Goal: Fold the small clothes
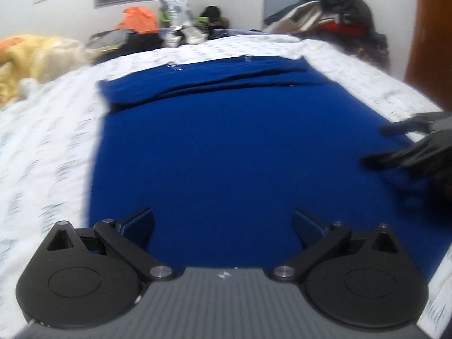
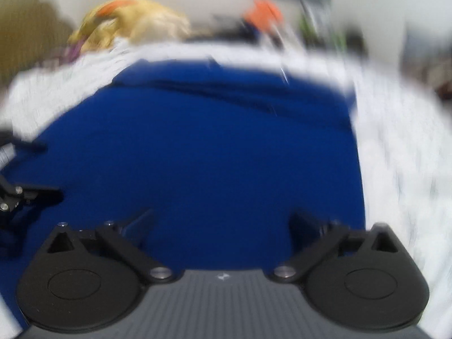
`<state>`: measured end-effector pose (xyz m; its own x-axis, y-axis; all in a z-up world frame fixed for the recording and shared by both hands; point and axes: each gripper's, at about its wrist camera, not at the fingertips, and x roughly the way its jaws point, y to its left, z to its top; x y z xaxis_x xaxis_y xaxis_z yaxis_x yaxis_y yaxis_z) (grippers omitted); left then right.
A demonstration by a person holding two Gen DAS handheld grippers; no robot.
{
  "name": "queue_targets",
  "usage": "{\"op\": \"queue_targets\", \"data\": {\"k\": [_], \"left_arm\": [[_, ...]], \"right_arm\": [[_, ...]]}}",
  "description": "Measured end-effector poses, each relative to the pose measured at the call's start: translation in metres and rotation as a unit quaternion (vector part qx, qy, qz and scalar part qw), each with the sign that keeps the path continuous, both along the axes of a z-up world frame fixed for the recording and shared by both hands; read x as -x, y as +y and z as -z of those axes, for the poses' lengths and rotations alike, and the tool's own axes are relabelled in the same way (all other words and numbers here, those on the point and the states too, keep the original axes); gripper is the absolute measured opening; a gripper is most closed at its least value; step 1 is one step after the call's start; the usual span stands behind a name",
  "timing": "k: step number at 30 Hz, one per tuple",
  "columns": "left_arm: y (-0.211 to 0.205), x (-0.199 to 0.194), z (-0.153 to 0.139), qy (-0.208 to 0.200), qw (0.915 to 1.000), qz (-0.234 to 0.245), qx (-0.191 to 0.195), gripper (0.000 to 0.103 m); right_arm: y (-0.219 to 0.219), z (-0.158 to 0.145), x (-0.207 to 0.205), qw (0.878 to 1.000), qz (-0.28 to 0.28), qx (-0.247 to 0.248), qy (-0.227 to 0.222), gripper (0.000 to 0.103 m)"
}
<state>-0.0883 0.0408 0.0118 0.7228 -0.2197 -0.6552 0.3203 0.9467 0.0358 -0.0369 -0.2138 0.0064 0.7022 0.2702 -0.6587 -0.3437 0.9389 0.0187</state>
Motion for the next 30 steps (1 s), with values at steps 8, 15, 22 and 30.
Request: {"op": "queue_targets", "data": {"k": [8, 15, 22, 30], "left_arm": [[-0.005, 0.04, -0.018, 0.009, 0.9992, 0.001, 0.039, 0.1], [-0.001, 0.079, -0.002, 0.025, 0.9987, 0.045, 0.006, 0.103], [0.08, 0.097, -0.019, 0.097, 0.9828, -0.091, 0.129, 0.099], [0.104, 0.073, -0.038, 0.11, 0.943, -0.13, 0.286, 0.094]], "right_arm": [[-0.002, -0.027, 0.042, 1.0, 0.012, 0.022, 0.008, 0.103], [0.001, -0.001, 0.083, 0.997, -0.073, 0.015, 0.009, 0.103], [-0.049, -0.037, 0.098, 0.995, 0.013, -0.038, 0.094, 0.103], [-0.102, -0.05, 0.071, 0.963, 0.099, -0.21, 0.139, 0.103]]}}
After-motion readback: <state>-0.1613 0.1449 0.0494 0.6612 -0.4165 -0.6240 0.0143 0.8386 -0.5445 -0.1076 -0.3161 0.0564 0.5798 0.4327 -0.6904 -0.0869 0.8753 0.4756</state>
